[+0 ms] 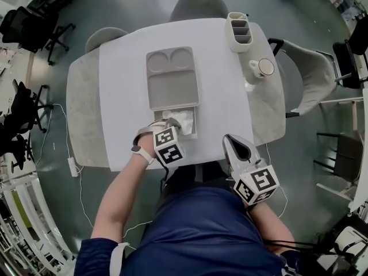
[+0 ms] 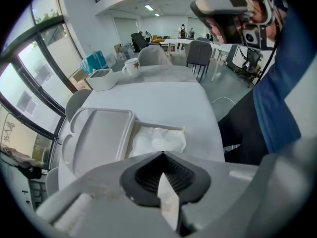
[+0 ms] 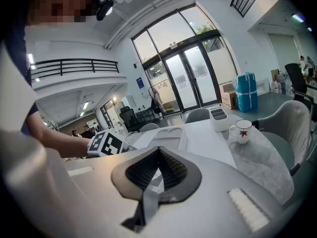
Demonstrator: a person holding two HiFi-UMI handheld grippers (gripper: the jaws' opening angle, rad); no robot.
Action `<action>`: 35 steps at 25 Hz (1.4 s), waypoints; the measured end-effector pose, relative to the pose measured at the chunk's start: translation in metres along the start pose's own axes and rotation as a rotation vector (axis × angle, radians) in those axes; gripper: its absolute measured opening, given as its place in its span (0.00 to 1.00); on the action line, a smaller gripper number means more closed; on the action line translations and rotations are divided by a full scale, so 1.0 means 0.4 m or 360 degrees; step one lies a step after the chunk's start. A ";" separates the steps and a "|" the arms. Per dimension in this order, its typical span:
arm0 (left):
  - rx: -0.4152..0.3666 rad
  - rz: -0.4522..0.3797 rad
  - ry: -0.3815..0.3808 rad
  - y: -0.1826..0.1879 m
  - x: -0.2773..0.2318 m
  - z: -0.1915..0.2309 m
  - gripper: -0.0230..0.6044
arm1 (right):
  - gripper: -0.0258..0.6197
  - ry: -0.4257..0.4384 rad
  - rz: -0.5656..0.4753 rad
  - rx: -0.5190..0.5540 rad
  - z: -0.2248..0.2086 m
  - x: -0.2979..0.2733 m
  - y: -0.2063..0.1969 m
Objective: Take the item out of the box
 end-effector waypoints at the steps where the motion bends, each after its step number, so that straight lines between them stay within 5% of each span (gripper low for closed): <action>1: 0.0015 -0.0020 0.0028 0.001 0.018 0.001 0.04 | 0.04 0.0009 0.0002 0.0007 0.004 -0.001 0.001; 9: 0.0220 -0.0242 0.0285 0.014 0.182 0.002 0.04 | 0.04 0.0096 0.0016 0.0072 0.035 -0.022 0.012; 25: 0.0859 -0.0658 0.1064 -0.056 0.583 -0.046 0.04 | 0.04 0.0260 -0.0046 0.0208 0.126 -0.051 0.105; 35: 0.1134 -0.0835 0.1450 -0.100 0.750 -0.085 0.04 | 0.04 0.0342 -0.0126 0.0282 0.211 -0.050 0.160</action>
Point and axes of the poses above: the fingertips, and each gripper's own axes: x backward along the fingers, z to its left, y out of its top, the point moved 2 cm from there along x, backward along the fingers, and after that the axes turned 14 degrees about -x, right-handed, at the moved point
